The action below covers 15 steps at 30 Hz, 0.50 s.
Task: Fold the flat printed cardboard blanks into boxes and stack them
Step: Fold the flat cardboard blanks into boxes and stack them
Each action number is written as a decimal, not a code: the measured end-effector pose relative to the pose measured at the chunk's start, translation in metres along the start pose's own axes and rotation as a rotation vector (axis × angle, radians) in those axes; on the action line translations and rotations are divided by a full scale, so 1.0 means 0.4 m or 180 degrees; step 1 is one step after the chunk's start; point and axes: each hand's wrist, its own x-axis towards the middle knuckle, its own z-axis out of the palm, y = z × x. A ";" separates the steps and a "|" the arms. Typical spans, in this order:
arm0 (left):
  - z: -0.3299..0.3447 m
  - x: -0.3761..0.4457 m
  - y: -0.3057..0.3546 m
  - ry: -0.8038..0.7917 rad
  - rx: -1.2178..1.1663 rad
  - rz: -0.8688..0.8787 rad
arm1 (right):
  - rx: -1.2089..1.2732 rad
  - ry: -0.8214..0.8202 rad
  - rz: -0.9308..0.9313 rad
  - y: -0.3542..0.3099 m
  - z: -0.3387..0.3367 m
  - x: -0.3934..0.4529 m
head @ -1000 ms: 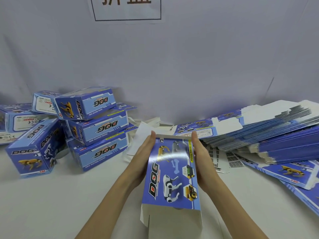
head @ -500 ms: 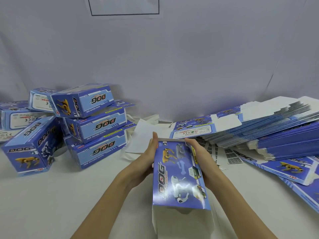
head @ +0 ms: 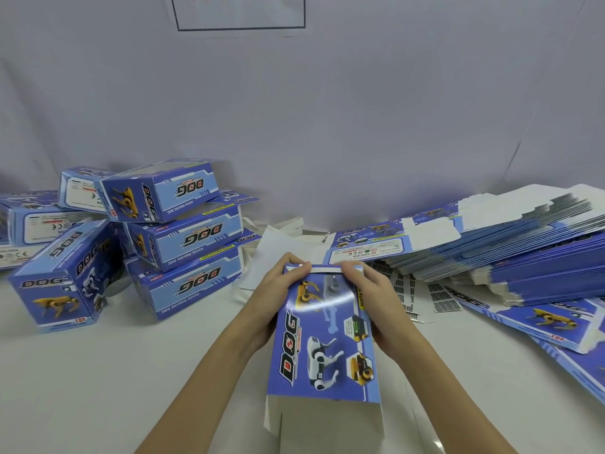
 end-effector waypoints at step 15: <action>-0.116 -0.024 0.046 0.0494 0.0787 0.1273 | 0.1240 0.1598 -0.1194 -0.025 0.004 -0.010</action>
